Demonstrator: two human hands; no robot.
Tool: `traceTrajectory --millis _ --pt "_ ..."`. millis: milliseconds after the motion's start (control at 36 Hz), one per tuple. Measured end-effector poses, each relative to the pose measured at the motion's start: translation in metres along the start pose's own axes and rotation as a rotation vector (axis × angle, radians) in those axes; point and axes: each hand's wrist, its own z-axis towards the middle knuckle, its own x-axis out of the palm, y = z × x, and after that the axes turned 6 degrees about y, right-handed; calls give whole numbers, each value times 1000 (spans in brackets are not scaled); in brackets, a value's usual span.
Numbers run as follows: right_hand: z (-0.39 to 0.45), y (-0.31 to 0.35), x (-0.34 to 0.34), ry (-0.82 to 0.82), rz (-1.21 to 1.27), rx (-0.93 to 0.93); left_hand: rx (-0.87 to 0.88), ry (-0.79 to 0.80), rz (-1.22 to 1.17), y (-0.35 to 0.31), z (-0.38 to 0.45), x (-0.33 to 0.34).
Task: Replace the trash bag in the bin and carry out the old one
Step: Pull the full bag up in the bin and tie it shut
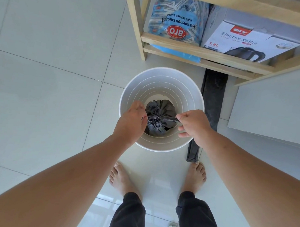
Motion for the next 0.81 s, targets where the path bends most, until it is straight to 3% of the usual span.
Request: traceTrajectory --millis 250,389,611,722,806 --pt "2 -4 -5 -61 -40 76 -93 28 89 0 0 1" --pt "2 -4 -1 -43 -19 67 -185 92 17 2 2 0" --pt "4 -12 7 114 -66 -43 -244 343 -339 5 8 -2" --pt "2 -17 13 -26 -422 -227 -262 354 -230 1 18 11" --pt "-2 -17 15 -27 -349 -268 -322 287 -175 -5 24 21"
